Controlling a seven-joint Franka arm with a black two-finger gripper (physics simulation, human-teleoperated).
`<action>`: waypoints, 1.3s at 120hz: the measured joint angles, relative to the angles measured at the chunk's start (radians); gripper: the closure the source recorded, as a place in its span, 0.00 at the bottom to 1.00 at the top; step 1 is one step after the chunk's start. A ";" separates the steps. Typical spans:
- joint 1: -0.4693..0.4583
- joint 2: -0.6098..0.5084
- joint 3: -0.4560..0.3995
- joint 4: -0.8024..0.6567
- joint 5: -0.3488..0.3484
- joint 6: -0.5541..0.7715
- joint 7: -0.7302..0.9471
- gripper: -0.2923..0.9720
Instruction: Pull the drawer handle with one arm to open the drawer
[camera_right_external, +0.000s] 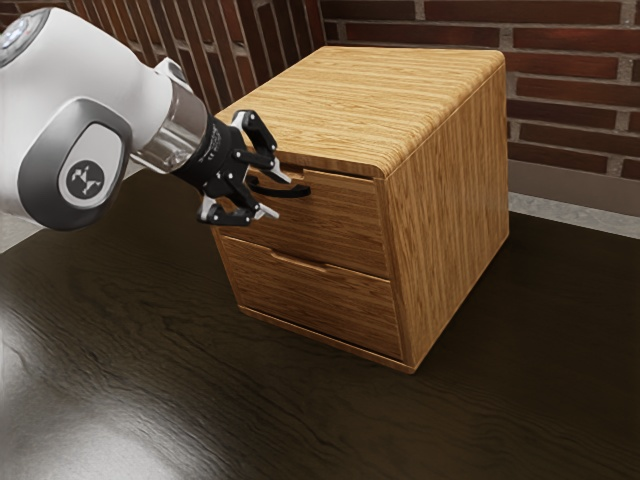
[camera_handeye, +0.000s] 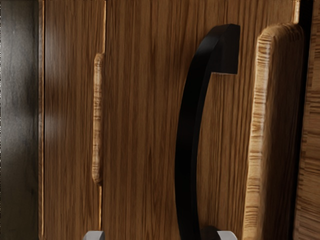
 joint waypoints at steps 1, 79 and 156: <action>0.001 0.000 0.000 -0.001 0.000 0.000 0.000 0.59; 0.018 0.004 0.008 -0.006 0.000 0.011 0.002 0.60; 0.017 0.018 0.007 -0.022 0.001 0.033 0.004 0.66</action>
